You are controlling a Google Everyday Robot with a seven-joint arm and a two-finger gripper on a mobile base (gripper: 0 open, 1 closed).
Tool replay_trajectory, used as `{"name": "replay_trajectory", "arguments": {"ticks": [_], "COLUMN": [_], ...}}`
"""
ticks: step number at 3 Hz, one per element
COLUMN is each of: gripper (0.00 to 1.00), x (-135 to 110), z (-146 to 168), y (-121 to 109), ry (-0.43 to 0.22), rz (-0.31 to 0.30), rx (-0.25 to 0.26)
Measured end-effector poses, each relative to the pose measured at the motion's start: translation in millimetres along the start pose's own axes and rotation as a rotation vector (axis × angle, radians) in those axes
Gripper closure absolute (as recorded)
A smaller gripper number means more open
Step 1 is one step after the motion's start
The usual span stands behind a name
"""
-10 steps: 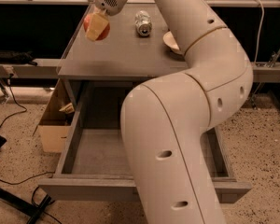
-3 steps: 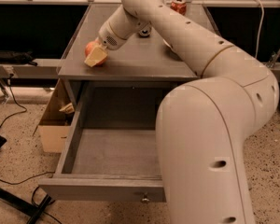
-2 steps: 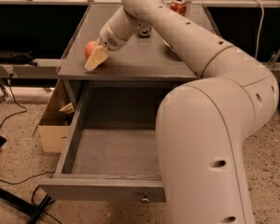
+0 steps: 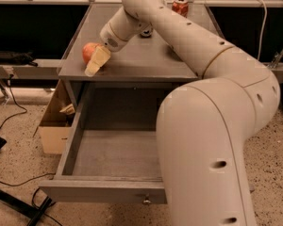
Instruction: Pick apple from top drawer and place on counter
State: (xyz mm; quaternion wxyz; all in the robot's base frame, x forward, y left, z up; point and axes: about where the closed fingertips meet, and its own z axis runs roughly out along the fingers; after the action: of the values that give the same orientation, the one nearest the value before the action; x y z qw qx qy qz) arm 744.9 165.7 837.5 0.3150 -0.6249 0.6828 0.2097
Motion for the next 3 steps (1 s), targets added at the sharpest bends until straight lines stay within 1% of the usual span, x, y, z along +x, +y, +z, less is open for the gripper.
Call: {"name": "replay_trajectory", "arguments": {"ticks": [1, 2, 3], "gripper": [0.0, 0.0, 0.0], "x": [-16.4, -26.4, -26.9], "z": [-19.3, -66.0, -132.4], "y": [-3.6, -6.4, 3.0], "ry": [0.016, -0.006, -0.062], "rz": [-0.016, -0.013, 0.017], "rx": [0.022, 0.067, 0.118]}}
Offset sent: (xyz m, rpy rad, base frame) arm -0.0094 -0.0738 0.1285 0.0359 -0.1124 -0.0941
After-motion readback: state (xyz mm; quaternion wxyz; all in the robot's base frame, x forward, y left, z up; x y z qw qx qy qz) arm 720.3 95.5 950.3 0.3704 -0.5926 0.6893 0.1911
